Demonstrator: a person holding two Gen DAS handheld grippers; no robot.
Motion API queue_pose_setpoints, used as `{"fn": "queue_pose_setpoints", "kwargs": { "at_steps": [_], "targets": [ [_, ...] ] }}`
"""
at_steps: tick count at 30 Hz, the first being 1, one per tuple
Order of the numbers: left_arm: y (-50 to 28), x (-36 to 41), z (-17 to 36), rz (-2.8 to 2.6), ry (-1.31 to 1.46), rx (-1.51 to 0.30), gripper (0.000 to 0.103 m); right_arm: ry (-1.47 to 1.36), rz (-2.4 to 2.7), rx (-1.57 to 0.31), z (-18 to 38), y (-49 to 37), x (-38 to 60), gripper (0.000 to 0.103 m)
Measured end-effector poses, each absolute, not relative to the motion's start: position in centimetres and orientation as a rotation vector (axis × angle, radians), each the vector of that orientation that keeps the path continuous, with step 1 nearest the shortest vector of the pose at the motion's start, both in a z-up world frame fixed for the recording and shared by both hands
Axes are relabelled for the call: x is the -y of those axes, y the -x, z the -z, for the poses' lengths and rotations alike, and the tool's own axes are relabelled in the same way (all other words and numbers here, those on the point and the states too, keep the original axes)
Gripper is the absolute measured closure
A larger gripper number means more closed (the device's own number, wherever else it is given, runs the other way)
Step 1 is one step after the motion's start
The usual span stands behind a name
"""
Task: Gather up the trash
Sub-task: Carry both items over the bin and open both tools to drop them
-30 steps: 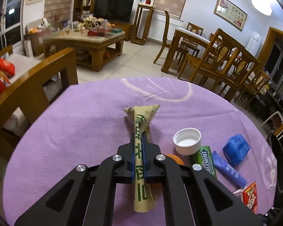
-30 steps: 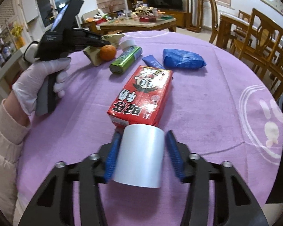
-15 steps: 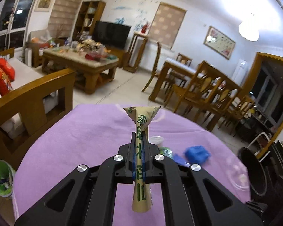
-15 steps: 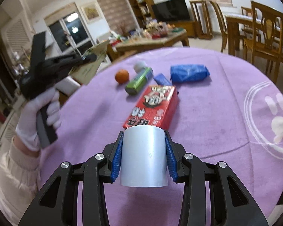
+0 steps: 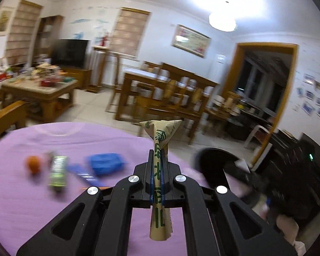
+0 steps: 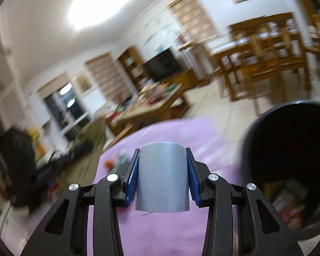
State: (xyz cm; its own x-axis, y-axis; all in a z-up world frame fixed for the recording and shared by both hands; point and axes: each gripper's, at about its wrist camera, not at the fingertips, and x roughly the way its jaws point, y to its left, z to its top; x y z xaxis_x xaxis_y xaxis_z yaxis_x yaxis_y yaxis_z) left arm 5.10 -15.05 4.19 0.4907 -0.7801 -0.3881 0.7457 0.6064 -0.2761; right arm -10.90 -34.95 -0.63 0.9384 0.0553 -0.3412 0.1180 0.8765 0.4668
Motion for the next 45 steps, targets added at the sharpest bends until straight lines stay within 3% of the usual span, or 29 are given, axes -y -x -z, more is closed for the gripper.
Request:
{"fn": "queue_pose_setpoints", "kwargs": {
  "at_steps": [11, 19, 42, 45],
  "targets": [
    [-1.6, 30.2, 0.2, 1.166, 0.008, -0.634, 0.098, -0.610, 0.363, -0.268, 2.7, 17.4, 49.5, 0.063],
    [-1.1, 36.6, 3.9, 1.220, -0.119, -0.730, 0.098, -0.671, 0.416, -0.297, 6.8, 17.3, 53.1, 0.063],
    [-1.2, 36.6, 4.2, 1.225, -0.107, -0.772, 0.094, -0.677, 0.436, -0.332, 9.1, 16.2, 53.4, 0.062],
    [-0.8, 37.0, 4.3, 1.217, -0.123, -0.771, 0.094, -0.690, 0.434, -0.323, 9.1, 16.7, 52.7, 0.052]
  ]
}}
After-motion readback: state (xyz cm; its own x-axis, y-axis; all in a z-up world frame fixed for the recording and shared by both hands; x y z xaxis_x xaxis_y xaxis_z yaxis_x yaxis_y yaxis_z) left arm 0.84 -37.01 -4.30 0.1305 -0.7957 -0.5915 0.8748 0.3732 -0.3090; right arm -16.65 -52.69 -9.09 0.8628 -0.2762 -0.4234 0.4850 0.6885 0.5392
